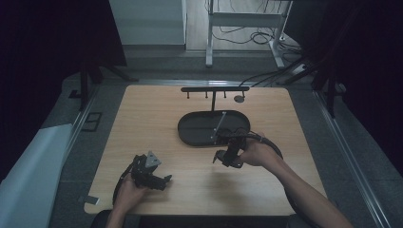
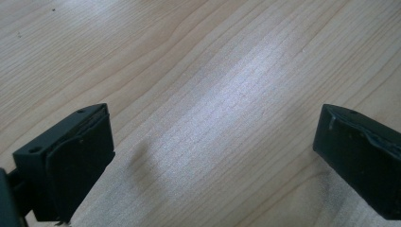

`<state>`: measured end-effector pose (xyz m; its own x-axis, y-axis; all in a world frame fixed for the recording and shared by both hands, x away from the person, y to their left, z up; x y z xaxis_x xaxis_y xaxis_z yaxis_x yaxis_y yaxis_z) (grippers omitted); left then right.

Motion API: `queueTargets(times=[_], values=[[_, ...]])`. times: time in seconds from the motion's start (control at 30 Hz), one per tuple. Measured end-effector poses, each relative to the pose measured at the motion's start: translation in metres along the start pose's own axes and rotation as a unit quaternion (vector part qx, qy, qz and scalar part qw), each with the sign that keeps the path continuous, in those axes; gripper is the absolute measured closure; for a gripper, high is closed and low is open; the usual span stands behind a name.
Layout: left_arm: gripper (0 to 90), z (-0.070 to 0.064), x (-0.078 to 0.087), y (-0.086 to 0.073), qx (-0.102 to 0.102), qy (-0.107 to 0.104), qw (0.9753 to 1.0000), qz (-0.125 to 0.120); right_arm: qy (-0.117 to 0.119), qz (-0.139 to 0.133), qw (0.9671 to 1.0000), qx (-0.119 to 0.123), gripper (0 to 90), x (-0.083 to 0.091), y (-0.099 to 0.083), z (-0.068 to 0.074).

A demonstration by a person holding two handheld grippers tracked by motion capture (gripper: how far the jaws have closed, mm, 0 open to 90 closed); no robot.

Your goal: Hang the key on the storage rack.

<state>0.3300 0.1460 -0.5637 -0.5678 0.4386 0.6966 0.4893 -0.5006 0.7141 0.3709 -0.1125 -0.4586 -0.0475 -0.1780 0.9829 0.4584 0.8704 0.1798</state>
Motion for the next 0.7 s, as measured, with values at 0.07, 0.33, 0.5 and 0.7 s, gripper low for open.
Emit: queueTargets(times=[0.07,0.33,0.5,0.7], values=[[0.0,0.000,0.000,0.000,-0.001,0.000,1.0000,0.001,-0.002,-0.002,0.9999,-0.010,49.1,0.005,-0.001,-0.006],[0.0,0.000,0.000,0.000,0.000,-0.001,1.0000,0.000,-0.010,-0.012,0.9988,-0.047,49.1,0.027,-0.004,-0.033],[0.0,0.000,0.000,0.000,0.000,-0.001,1.0000,0.000,-0.012,-0.019,0.9973,-0.070,49.1,0.039,-0.006,-0.050],[0.0,0.000,0.000,0.000,0.001,-0.002,1.0000,0.000,-0.020,-0.020,0.9943,-0.103,49.1,0.056,-0.009,-0.069]])
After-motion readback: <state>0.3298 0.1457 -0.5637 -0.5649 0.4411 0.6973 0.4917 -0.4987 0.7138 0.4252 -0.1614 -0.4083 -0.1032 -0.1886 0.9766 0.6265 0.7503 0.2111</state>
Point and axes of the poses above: each handheld gripper's, and its own axes: x roughly backward along the jaws, y roughly out of its top, z roughly to its left, the point moved 7 cm from there along -x, roughly forward along the jaws, and after that the axes turned 4 degrees about -z, right-handed, at the moved point
